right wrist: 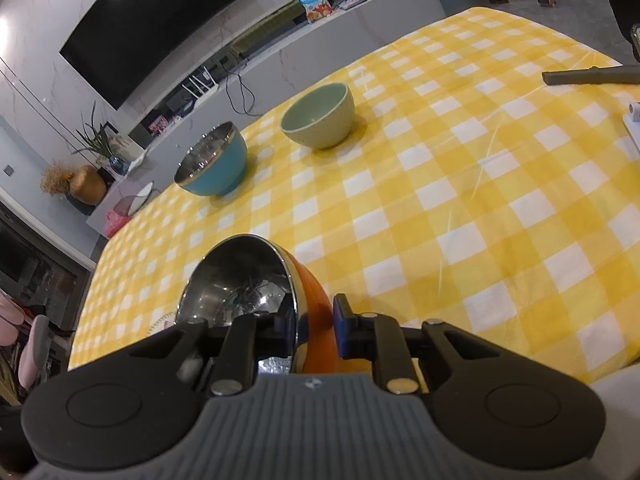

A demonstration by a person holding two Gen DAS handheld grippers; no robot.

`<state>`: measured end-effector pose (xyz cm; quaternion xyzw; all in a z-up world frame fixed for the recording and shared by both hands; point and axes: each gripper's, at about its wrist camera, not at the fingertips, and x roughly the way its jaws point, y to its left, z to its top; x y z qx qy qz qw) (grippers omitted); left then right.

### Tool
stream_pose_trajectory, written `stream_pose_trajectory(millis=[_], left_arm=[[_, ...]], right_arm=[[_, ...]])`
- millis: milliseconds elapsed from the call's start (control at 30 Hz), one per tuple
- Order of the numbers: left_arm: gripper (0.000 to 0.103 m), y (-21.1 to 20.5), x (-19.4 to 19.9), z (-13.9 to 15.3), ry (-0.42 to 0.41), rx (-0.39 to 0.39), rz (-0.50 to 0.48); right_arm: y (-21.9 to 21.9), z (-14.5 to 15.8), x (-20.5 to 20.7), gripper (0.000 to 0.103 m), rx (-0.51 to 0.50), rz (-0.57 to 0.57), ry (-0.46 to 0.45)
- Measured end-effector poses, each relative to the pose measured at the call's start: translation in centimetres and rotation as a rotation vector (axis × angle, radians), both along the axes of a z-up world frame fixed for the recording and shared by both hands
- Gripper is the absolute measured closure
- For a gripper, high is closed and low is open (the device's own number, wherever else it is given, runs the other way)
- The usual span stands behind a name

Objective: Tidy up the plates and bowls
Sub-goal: 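Carry the orange bowl beside the plate stack, set it down, open left gripper, then move the open left gripper to the rim of the blue bowl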

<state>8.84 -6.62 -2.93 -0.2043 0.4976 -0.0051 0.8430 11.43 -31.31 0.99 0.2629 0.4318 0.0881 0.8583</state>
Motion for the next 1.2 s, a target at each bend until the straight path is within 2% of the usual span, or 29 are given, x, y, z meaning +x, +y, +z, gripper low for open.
stream_pose_trajectory(millis=[300, 733, 833, 900, 1000, 1067, 1200], left_arm=[[0.089, 0.8, 0.4, -0.2, 0.009, -0.021, 0.026], [0.085, 0.4, 0.8, 0.4, -0.009, -0.008, 0.038], [0.085, 0.5, 0.7, 0.6, -0.019, -0.008, 0.037], [0.081, 0.5, 0.6, 0.9, -0.028, -0.007, 0.032], [0.068, 0.5, 0.4, 1.4, -0.056, -0.01, 0.026], [0.06, 0.4, 0.1, 1.8, -0.077, -0.001, 0.026], [0.054, 0.4, -0.2, 2.6, -0.113, 0.001, 0.025]], right_arm=[[0.7, -0.9, 1.1, 0.086, -0.022, 0.014, 0.068], [0.5, -1.1, 1.0, 0.083, 0.007, -0.008, 0.086], [0.5, -1.0, 0.9, 0.075, 0.015, -0.005, 0.076], [0.4, -0.8, 0.8, 0.067, 0.016, -0.01, 0.069], [0.1, -0.7, 0.6, 0.055, 0.038, -0.019, 0.053], [-0.1, -0.5, 0.4, 0.052, 0.048, -0.025, 0.04], [-0.2, 0.0, -0.2, 0.044, 0.057, -0.033, -0.007]])
